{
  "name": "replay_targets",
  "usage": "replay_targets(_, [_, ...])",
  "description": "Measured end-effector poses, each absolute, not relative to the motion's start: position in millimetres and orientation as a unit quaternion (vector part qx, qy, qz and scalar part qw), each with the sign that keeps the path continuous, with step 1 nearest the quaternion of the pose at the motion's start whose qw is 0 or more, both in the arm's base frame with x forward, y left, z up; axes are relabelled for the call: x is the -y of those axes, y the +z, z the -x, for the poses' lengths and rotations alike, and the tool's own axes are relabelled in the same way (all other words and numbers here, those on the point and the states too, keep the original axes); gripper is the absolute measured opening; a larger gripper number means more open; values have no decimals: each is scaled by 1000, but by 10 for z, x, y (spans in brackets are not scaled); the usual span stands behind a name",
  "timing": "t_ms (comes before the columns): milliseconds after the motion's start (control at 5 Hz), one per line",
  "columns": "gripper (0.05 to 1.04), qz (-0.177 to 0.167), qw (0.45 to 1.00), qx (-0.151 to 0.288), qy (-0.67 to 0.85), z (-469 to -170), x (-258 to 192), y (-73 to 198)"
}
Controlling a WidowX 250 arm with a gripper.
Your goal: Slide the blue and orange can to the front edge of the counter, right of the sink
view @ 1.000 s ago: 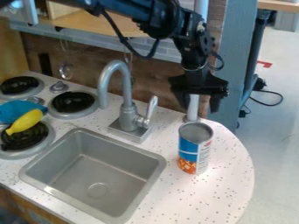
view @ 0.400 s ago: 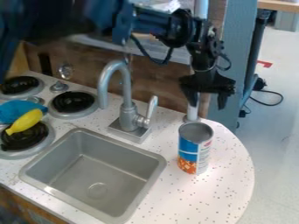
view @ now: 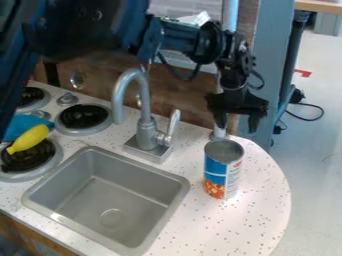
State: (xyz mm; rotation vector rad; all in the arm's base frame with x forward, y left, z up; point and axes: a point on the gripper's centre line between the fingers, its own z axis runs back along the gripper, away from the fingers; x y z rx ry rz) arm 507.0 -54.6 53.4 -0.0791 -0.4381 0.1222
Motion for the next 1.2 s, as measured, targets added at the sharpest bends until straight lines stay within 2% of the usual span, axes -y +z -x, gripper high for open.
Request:
replay_targets(800, [1004,25,982,177,64,-4784,492,31])
replay_targets(1200, [1004,32,983,168,67,-4568,504,36])
